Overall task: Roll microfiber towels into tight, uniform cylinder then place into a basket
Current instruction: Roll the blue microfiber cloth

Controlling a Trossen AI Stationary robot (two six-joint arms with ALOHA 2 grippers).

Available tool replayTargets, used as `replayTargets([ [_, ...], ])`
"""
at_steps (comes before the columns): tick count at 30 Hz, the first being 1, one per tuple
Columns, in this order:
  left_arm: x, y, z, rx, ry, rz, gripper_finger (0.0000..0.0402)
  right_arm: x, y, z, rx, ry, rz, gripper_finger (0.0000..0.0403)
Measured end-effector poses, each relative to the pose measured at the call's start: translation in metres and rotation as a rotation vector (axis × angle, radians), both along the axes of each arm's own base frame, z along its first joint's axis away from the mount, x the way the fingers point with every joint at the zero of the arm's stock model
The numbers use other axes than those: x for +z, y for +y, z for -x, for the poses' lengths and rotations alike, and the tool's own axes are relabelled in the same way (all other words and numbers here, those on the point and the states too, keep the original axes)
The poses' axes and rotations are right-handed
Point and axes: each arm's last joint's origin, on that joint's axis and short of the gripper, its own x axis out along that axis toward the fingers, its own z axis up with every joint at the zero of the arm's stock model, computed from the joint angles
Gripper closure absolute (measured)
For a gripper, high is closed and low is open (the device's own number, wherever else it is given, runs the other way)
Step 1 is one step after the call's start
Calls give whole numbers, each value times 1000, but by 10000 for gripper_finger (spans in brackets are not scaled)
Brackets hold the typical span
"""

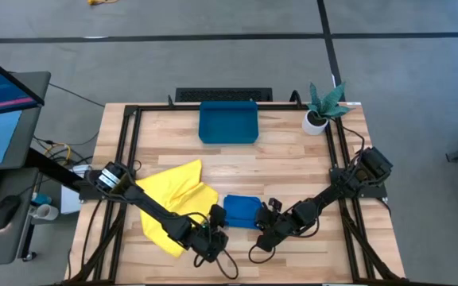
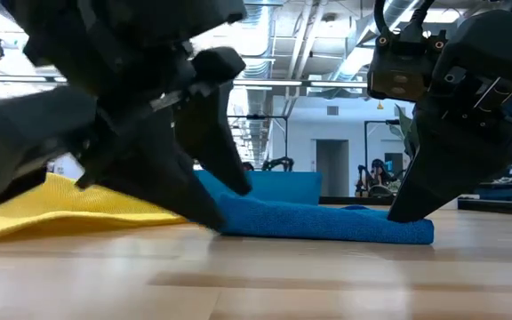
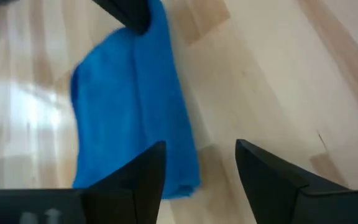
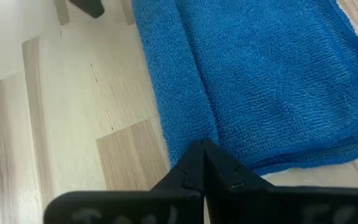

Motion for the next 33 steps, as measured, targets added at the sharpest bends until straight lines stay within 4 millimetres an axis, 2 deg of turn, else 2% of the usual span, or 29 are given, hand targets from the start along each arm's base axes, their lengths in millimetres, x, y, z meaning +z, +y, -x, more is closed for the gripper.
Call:
replayTargets([
  [6,-6,12,-6,64,10,2,222,0,1,1,4,-1,0,386],
  [13,-13,29,-16,132,58,124,241,0,3,1,19,6,-23,384],
  [22,-15,34,-17,139,98,171,277,0,3,1,20,8,-27,385],
  [27,-6,32,-22,94,127,123,262,0,3,1,20,8,-27,385],
  [33,15,27,-30,90,191,77,215,0,3,1,20,7,-28,385],
])
